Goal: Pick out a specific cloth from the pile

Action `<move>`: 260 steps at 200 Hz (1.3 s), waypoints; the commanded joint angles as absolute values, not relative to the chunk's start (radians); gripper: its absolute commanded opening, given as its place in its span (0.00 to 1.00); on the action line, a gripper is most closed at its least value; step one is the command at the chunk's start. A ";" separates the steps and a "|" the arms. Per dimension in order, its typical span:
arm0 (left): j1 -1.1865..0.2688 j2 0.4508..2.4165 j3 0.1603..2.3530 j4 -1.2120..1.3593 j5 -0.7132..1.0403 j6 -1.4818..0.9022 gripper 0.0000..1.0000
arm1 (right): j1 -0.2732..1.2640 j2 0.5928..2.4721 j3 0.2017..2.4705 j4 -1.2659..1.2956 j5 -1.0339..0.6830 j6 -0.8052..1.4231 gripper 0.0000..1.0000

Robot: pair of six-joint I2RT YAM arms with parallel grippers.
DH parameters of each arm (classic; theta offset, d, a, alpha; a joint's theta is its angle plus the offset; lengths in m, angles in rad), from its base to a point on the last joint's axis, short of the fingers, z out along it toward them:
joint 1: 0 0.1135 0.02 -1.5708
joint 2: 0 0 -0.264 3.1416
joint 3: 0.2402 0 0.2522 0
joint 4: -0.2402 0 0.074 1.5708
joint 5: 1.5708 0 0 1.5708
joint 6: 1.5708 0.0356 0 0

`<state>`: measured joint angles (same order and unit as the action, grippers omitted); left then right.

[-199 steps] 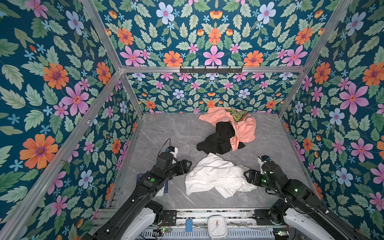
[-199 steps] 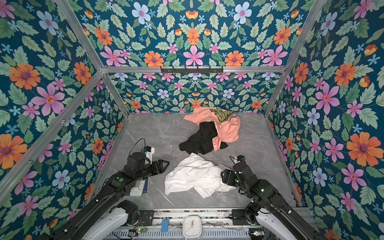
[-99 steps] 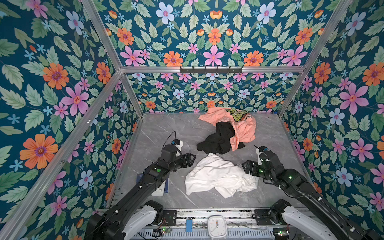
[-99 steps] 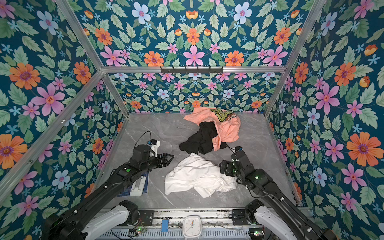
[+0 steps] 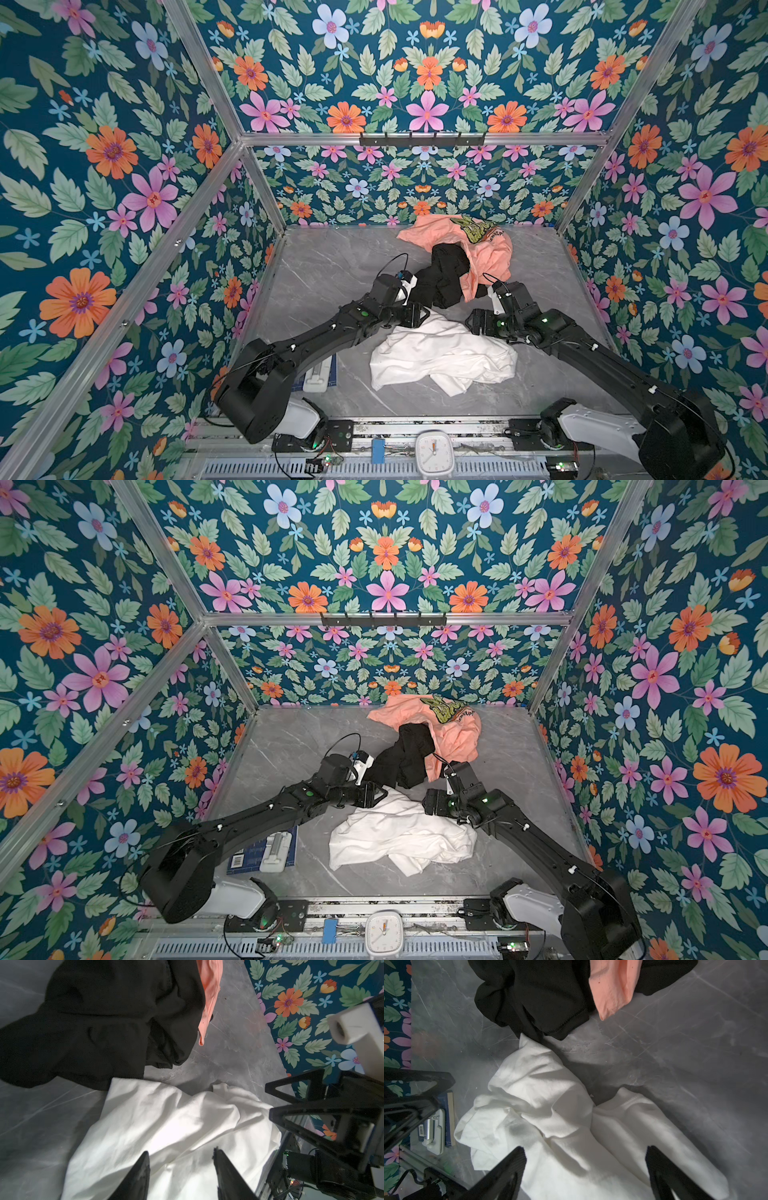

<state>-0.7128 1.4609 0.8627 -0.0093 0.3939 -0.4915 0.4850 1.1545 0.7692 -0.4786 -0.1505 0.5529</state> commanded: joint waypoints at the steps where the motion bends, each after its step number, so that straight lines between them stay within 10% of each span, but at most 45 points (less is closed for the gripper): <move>1: -0.722 1.519 0.888 0.075 0.406 -0.471 0.47 | 0.484 1.179 0.745 -0.402 -0.191 0.583 0.91; 113: -0.727 1.761 0.889 0.248 0.413 -0.517 0.42 | 0.483 1.247 0.615 -0.276 -0.218 0.606 0.90; 260: -0.729 1.568 0.558 0.279 0.382 -0.619 0.41 | 0.483 1.252 0.568 -0.238 -0.257 0.613 0.88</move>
<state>-0.7280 1.6032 0.5919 0.3058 0.4072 -0.5995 0.4831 1.2579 0.5747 -0.2375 -0.2531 0.6022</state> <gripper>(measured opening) 0.414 0.882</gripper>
